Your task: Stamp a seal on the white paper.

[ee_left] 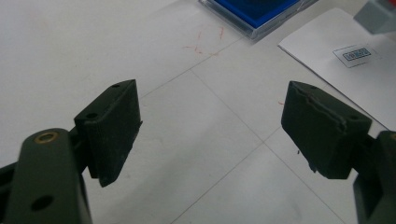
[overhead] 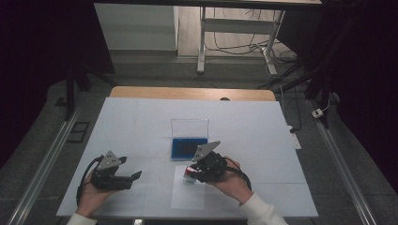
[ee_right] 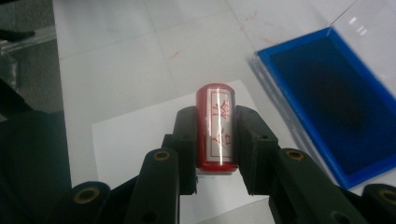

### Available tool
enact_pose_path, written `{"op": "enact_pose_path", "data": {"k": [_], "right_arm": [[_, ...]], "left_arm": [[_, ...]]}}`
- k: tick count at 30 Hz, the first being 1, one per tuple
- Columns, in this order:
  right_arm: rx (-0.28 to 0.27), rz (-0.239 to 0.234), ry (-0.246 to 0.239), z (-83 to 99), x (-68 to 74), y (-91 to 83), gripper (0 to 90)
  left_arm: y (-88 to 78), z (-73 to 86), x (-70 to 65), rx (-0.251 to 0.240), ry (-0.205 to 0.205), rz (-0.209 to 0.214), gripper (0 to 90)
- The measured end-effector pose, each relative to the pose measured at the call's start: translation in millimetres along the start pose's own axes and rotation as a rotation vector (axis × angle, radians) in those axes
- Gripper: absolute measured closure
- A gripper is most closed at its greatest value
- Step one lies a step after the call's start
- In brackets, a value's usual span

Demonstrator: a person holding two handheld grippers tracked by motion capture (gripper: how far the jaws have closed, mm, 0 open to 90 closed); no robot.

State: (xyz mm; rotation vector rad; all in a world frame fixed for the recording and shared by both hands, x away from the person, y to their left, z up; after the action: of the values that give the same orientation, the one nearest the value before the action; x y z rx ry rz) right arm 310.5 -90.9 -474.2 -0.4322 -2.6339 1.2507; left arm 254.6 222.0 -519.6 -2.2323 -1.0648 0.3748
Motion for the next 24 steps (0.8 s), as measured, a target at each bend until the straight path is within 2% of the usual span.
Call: {"op": "enact_pose_path", "data": {"k": [14,24], "right_arm": [[-0.087,0.033,0.032,-2.3,-13.6,-27.8,70.4],[-0.126,0.042,0.048,-2.6,-20.3,-37.0,70.4]], "left_arm": [[0.7,0.2,-0.5,0.002,0.001,0.000,20.2],[1.3,0.7,-0.3,0.005,-0.001,0.001,20.2]]}}
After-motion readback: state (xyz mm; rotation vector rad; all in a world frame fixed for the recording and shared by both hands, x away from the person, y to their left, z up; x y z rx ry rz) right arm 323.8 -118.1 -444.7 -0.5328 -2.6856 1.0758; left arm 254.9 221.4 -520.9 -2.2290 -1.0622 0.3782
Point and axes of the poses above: each handheld gripper's, and its own axes: y roughly forward along the jaws, z roughly out of its underside, x roughly to its left, the point moved 2 cm from there along y, roughly forward along the jaws, and after that the axes turned 5 degrees about y, right-handed, at the moved point
